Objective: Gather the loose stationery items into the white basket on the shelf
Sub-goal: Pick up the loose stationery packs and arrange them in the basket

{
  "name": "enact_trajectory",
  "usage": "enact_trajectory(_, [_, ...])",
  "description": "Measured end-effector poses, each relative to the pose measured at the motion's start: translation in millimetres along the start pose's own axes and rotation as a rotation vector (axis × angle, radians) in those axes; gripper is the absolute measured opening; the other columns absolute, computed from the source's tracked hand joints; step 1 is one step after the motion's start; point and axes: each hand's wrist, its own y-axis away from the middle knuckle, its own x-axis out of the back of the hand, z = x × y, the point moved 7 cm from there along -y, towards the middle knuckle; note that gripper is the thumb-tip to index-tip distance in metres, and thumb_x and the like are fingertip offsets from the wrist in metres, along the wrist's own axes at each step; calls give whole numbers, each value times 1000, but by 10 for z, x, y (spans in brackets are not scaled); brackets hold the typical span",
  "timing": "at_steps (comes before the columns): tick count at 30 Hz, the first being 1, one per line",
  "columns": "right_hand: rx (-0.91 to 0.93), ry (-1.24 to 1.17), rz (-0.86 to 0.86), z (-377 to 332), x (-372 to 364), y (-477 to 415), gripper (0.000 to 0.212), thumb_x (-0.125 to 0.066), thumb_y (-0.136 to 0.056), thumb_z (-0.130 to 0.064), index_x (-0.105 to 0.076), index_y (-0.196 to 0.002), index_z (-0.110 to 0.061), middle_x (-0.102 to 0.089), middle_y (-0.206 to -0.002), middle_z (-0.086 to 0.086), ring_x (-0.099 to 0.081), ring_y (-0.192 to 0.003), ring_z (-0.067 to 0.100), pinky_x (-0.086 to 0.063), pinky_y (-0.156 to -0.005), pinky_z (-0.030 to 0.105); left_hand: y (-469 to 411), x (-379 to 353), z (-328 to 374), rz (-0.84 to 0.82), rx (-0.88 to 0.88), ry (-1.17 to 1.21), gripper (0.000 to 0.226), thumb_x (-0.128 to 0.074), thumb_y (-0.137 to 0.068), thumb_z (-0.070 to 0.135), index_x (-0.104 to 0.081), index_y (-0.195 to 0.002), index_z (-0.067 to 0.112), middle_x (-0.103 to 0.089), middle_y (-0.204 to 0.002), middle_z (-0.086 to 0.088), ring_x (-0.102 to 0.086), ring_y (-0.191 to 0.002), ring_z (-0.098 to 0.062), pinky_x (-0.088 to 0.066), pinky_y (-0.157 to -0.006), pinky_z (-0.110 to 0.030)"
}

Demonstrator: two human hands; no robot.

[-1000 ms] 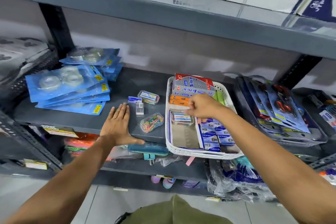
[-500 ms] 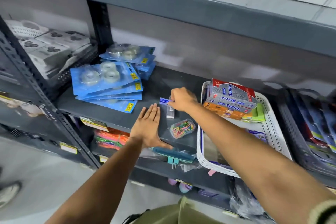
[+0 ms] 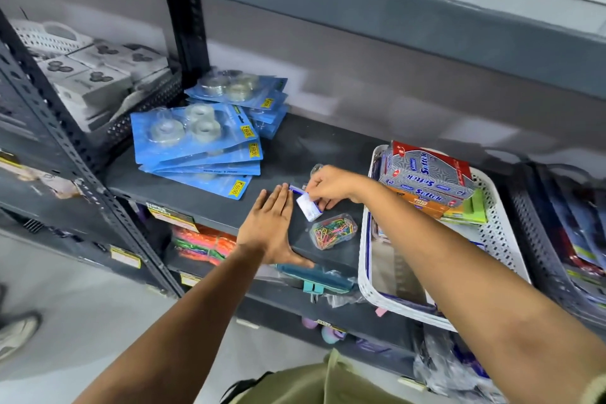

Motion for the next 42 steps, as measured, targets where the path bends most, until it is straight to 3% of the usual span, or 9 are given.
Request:
enact_trajectory(3, [47, 88, 54, 27, 12, 6, 13, -60, -83, -6, -68, -92, -9, -64, -70, 8, -61, -61, 17, -49, -59, 27, 5, -4, -3, -1, 3, -1, 158, -19, -36, 107, 3, -150, 0, 0, -161, -16, 2, -149, -25, 11, -119, -41])
enact_trajectory(6, [84, 372, 252, -20, 174, 14, 13, -75, -72, -23, -73, -85, -20, -73, -86, 0, -67, -79, 19, -54, -73, 28, 3, -11, 1, -2, 0, -8, 157, -18, -37, 108, 6, -149, 0, 2, -161, -15, 2, -149, -26, 11, -119, -41])
enact_trajectory(11, [127, 376, 426, -73, 331, 34, 21, -76, -73, -37, -66, -87, -25, -70, -93, 1, -65, -84, 24, -48, -68, 28, 8, -3, 1, -9, 0, -5, 158, -18, -37, 108, 6, -149, 0, 3, -161, -16, 3, -149, -25, 8, -120, -43])
enact_trajectory(16, [190, 488, 396, -120, 179, -37, 36, -73, -78, -37, -64, -109, -22, -65, -111, 2, -62, -99, 24, -43, -70, 30, 4, -21, -2, -23, -2, -15, 157, -17, -38, 108, 9, -149, 0, 8, -160, -16, 7, -149, -25, 7, -121, -44])
enact_trajectory(22, [161, 569, 395, -175, 160, -75, 30, -70, -81, -35, -65, -104, -17, -66, -112, 7, -64, -98, 29, -50, -75, 35, -1, -33, -7, -31, 5, -11, 158, -16, -36, 108, 9, -149, 1, 7, -161, -14, 6, -149, -25, 5, -121, -45])
enact_trajectory(29, [196, 792, 364, -257, 188, -40, 24, -46, -93, -13, -64, -108, -10, -58, -118, 9, -61, -102, 35, -42, -74, 35, -17, -48, -13, -35, 28, -34, 157, -18, -36, 108, 10, -149, 3, 9, -161, -12, 9, -149, -23, 12, -119, -42])
enact_trajectory(34, [105, 614, 294, -74, 322, 74, 24, -40, -94, -7, -59, -79, -7, -55, -105, 18, -58, -96, 36, -43, -74, 35, -11, -31, -11, -29, 24, -30, 158, -20, -35, 108, 8, -150, 3, 7, -161, -12, 7, -149, -23, 12, -119, -41])
enact_trajectory(38, [60, 579, 191, 4, 253, 180, 38, -38, -92, -2, -37, -56, -14, -46, -84, 21, -42, -77, 25, -28, -48, 27, -7, -28, -11, -20, 23, -31, 158, -20, -35, 108, 8, -150, 3, 8, -161, -11, 9, -149, -22, 10, -120, -42])
enact_trajectory(42, [6, 636, 180, 81, 54, 184, 26, -41, -90, -2, -65, -100, -1, -65, -112, 23, -61, -99, 37, -47, -75, 33, 3, -23, 0, -19, 25, -35, 157, -19, -36, 108, 7, -150, 3, 8, -161, -11, 10, -149, -21, 8, -121, -42])
